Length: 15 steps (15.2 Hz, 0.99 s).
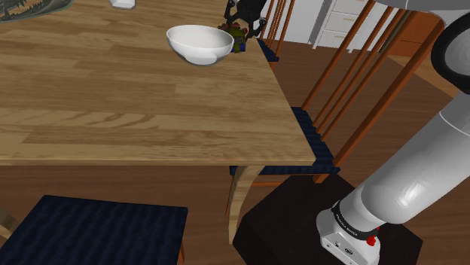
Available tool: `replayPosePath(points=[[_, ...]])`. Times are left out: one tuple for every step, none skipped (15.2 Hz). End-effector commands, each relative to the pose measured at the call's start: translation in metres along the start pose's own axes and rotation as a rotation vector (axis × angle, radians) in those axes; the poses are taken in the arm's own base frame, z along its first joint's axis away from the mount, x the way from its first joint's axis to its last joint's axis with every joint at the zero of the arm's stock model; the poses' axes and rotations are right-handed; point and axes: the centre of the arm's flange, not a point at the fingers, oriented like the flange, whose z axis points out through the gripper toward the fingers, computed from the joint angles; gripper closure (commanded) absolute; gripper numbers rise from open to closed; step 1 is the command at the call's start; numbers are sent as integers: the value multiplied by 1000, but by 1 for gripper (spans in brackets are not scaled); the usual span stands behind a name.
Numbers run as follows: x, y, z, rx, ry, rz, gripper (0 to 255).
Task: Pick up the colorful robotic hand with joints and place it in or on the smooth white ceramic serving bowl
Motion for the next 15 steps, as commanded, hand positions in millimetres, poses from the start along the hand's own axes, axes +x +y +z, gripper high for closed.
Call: replayPosePath(points=[[2, -3, -9, 0, 0, 0, 255], [3, -5, -14, 0, 0, 0, 255], [4, -7, -18, 0, 0, 0, 255], [5, -8, -23, 0, 0, 0, 255], [6, -10, -28, 0, 0, 0, 255], [6, -12, -33, 0, 0, 0, 255], [7, -13, -38, 0, 0, 0, 255], [8, -15, -43, 0, 0, 0, 255], [9, -17, -48, 0, 0, 0, 255], [10, -18, -53, 0, 0, 0, 255], [11, -20, -58, 0, 0, 0, 255], [12, -22, -63, 0, 0, 0, 255], [13, -23, -68, 0, 0, 0, 255], [14, -25, -73, 0, 0, 0, 255], [15, -27, -78, 0, 0, 0, 255]])
